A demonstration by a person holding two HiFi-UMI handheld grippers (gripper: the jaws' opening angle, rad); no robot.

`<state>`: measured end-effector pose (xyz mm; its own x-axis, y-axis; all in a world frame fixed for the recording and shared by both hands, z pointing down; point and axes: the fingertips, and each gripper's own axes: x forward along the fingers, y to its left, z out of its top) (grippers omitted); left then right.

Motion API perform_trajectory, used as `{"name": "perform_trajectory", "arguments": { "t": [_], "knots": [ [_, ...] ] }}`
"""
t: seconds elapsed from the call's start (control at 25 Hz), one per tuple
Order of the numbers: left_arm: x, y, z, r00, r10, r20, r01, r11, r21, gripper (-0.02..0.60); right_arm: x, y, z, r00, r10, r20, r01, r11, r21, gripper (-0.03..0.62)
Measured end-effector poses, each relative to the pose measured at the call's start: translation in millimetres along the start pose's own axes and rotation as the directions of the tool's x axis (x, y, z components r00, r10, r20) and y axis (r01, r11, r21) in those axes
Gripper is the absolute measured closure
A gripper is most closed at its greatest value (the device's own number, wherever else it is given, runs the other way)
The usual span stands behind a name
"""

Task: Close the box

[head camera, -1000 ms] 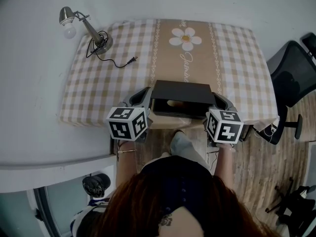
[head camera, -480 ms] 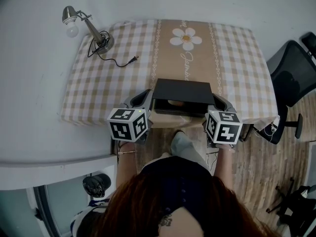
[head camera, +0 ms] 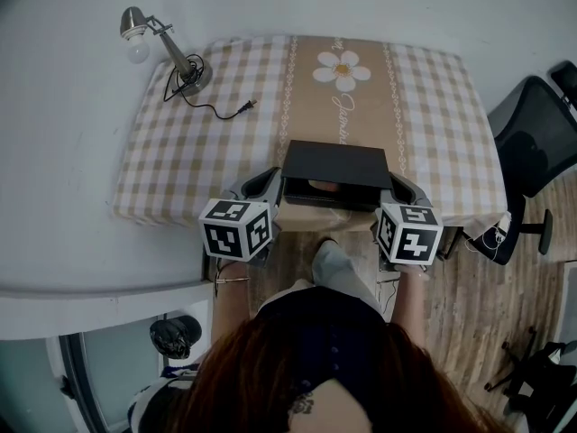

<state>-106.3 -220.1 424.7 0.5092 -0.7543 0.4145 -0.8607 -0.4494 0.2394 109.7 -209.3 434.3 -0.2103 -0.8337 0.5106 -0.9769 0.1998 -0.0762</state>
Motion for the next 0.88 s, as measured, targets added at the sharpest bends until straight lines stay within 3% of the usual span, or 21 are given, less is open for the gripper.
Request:
{"name": "perform_trajectory", "arguments": {
  "t": [0.88],
  "knots": [
    [-10,-13,-18,1.0,-0.011,-0.005,0.011,1.0,-0.015,0.552,-21,1,-18,1.0,-0.01,-0.02,0.01,1.0,-0.019,0.577]
  ]
}}
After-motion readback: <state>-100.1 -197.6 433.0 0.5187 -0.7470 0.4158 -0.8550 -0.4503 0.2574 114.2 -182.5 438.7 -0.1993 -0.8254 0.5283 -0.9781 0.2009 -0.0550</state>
